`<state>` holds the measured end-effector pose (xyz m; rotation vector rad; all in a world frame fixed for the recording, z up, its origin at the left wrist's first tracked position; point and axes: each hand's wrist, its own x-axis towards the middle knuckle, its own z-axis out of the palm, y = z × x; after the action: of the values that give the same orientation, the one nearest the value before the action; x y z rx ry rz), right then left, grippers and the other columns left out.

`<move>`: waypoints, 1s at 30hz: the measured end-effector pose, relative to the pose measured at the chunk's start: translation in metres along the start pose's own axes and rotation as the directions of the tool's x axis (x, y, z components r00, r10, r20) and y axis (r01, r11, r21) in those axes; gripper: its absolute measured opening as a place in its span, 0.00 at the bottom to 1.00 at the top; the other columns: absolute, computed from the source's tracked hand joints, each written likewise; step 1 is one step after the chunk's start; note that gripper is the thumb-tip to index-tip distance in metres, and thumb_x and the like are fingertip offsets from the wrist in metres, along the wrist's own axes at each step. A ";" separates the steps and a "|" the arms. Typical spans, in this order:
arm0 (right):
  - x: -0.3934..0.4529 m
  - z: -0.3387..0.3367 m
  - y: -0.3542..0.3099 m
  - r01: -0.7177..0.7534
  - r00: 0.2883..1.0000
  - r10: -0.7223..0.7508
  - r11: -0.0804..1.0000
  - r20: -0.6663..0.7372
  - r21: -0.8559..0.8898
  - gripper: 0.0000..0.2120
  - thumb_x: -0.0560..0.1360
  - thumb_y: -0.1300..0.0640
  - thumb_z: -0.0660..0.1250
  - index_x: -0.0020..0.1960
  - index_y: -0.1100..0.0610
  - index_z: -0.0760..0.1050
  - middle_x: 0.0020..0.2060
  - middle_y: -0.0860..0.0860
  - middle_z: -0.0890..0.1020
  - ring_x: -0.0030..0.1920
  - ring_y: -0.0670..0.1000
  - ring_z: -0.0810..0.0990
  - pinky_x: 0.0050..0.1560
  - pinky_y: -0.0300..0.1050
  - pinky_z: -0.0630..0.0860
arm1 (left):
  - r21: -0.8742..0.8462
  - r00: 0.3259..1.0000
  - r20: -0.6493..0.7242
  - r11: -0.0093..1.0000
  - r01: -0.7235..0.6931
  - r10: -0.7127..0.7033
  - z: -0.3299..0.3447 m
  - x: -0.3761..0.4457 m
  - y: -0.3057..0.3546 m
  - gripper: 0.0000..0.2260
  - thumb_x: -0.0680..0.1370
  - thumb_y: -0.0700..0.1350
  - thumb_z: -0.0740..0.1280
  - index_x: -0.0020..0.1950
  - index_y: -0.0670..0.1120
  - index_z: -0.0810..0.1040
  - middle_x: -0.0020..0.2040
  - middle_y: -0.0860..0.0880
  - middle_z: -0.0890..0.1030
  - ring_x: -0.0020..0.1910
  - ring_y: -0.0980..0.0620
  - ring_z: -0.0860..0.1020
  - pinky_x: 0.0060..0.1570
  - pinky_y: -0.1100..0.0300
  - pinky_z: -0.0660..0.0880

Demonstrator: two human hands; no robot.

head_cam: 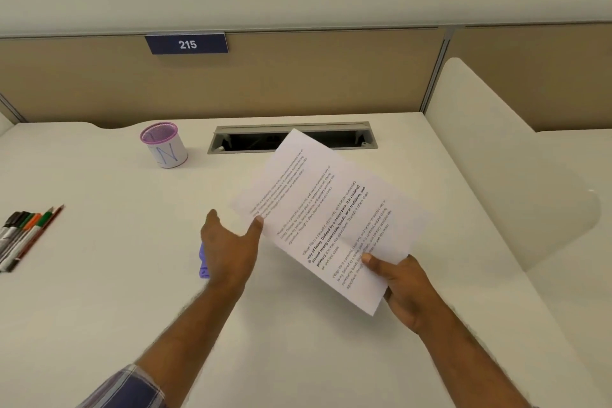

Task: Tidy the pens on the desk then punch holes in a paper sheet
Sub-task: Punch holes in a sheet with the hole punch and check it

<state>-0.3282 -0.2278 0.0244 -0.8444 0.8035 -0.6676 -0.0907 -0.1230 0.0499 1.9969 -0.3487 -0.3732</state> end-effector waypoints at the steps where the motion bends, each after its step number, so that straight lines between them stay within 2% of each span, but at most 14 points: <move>1: -0.001 0.002 0.002 -0.003 1.000 0.004 0.999 -0.006 0.035 0.22 0.67 0.64 0.72 0.60 0.55 0.77 0.55 0.53 0.85 0.55 0.54 0.84 0.51 0.49 0.82 | -0.056 0.999 0.003 0.997 0.047 -0.047 0.002 -0.007 -0.001 0.38 0.75 0.54 0.73 0.78 0.44 0.59 0.74 0.45 0.69 0.70 0.47 0.71 0.66 0.51 0.71; 3: -0.002 0.007 0.006 0.001 1.000 0.002 0.994 -0.026 0.107 0.24 0.66 0.64 0.73 0.61 0.55 0.77 0.56 0.53 0.84 0.56 0.54 0.83 0.52 0.50 0.81 | -0.252 0.983 0.113 0.953 0.169 -0.144 0.007 -0.025 -0.005 0.30 0.78 0.49 0.71 0.76 0.43 0.63 0.65 0.45 0.77 0.61 0.47 0.78 0.59 0.51 0.75; 5: -0.003 0.014 0.010 0.016 0.999 -0.009 0.985 -0.042 0.173 0.23 0.66 0.65 0.73 0.60 0.54 0.78 0.55 0.53 0.85 0.55 0.54 0.84 0.49 0.48 0.82 | -0.432 0.940 0.282 0.849 0.304 -0.192 0.014 -0.046 -0.010 0.22 0.80 0.45 0.67 0.73 0.42 0.67 0.57 0.43 0.81 0.52 0.45 0.82 0.53 0.50 0.79; 7: -0.005 0.022 0.017 0.030 0.998 -0.015 0.972 -0.066 0.232 0.21 0.66 0.66 0.72 0.58 0.53 0.79 0.54 0.53 0.85 0.53 0.53 0.84 0.44 0.47 0.83 | -0.517 0.902 0.407 0.776 0.360 -0.148 0.020 -0.063 -0.013 0.17 0.81 0.44 0.65 0.70 0.43 0.70 0.55 0.42 0.84 0.51 0.42 0.84 0.51 0.50 0.80; 8: -0.005 0.027 0.020 0.037 0.997 -0.018 0.966 -0.076 0.258 0.20 0.67 0.67 0.72 0.57 0.53 0.79 0.54 0.53 0.85 0.53 0.53 0.85 0.43 0.46 0.83 | -0.533 0.890 0.445 0.771 0.348 -0.094 0.022 -0.071 -0.013 0.16 0.82 0.44 0.65 0.69 0.44 0.71 0.55 0.42 0.85 0.53 0.43 0.84 0.53 0.50 0.80; 11: -0.008 0.039 0.030 0.050 0.997 -0.029 0.952 -0.074 0.301 0.20 0.68 0.66 0.71 0.58 0.52 0.79 0.55 0.53 0.84 0.54 0.54 0.84 0.44 0.47 0.82 | -0.528 0.893 0.448 0.816 0.233 0.035 0.028 -0.082 -0.007 0.14 0.82 0.39 0.63 0.67 0.47 0.75 0.57 0.47 0.85 0.56 0.47 0.84 0.53 0.53 0.81; 13: -0.010 0.044 0.033 0.057 0.997 -0.041 0.948 -0.058 0.313 0.23 0.67 0.65 0.72 0.60 0.52 0.78 0.57 0.53 0.84 0.55 0.55 0.83 0.46 0.48 0.82 | -0.501 0.922 0.387 0.844 0.191 0.021 0.030 -0.083 -0.004 0.14 0.81 0.35 0.63 0.65 0.47 0.77 0.57 0.50 0.85 0.55 0.51 0.84 0.49 0.57 0.81; 17: -0.011 0.045 0.034 0.070 0.998 -0.069 0.952 -0.015 0.296 0.24 0.66 0.64 0.75 0.61 0.51 0.78 0.58 0.54 0.83 0.58 0.55 0.82 0.48 0.49 0.82 | -0.474 0.940 0.342 0.861 0.185 -0.013 0.026 -0.075 -0.002 0.15 0.80 0.33 0.64 0.61 0.48 0.79 0.55 0.50 0.86 0.52 0.51 0.85 0.52 0.52 0.81; 20: -0.009 0.036 0.026 0.075 0.997 -0.080 0.961 0.008 0.266 0.23 0.67 0.61 0.74 0.61 0.51 0.79 0.58 0.53 0.83 0.57 0.54 0.83 0.47 0.51 0.81 | -0.457 0.937 0.349 0.872 0.176 -0.007 0.019 -0.064 -0.001 0.15 0.79 0.32 0.65 0.60 0.49 0.80 0.53 0.50 0.86 0.50 0.51 0.85 0.49 0.54 0.82; 23: -0.004 0.014 0.008 0.096 0.995 -0.095 0.977 -0.011 0.189 0.20 0.70 0.55 0.71 0.61 0.54 0.79 0.57 0.56 0.83 0.53 0.54 0.84 0.42 0.52 0.80 | -0.423 0.923 0.384 0.887 0.183 -0.008 0.009 -0.049 -0.001 0.14 0.79 0.32 0.65 0.58 0.48 0.80 0.52 0.49 0.87 0.49 0.51 0.85 0.47 0.56 0.81; 27: 0.007 -0.012 -0.025 0.131 0.987 -0.126 0.990 -0.101 0.054 0.21 0.68 0.49 0.69 0.58 0.59 0.77 0.56 0.61 0.82 0.47 0.55 0.82 0.43 0.50 0.77 | -0.368 0.884 0.467 0.915 0.167 0.027 -0.008 -0.030 -0.001 0.14 0.79 0.31 0.65 0.60 0.44 0.80 0.51 0.48 0.87 0.48 0.50 0.86 0.43 0.60 0.81; 30: 0.014 -0.014 -0.043 0.149 0.988 -0.151 0.981 -0.010 -0.124 0.18 0.70 0.50 0.70 0.56 0.59 0.79 0.51 0.57 0.85 0.44 0.54 0.83 0.44 0.49 0.79 | -0.334 0.848 0.530 0.924 0.187 0.020 -0.013 -0.021 0.000 0.15 0.79 0.31 0.65 0.62 0.44 0.78 0.53 0.46 0.87 0.51 0.46 0.85 0.45 0.57 0.81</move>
<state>-0.3406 -0.2654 0.0496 -1.0197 0.8098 -0.7658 -0.1044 -0.1036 0.0578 1.5074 -0.4890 -0.9814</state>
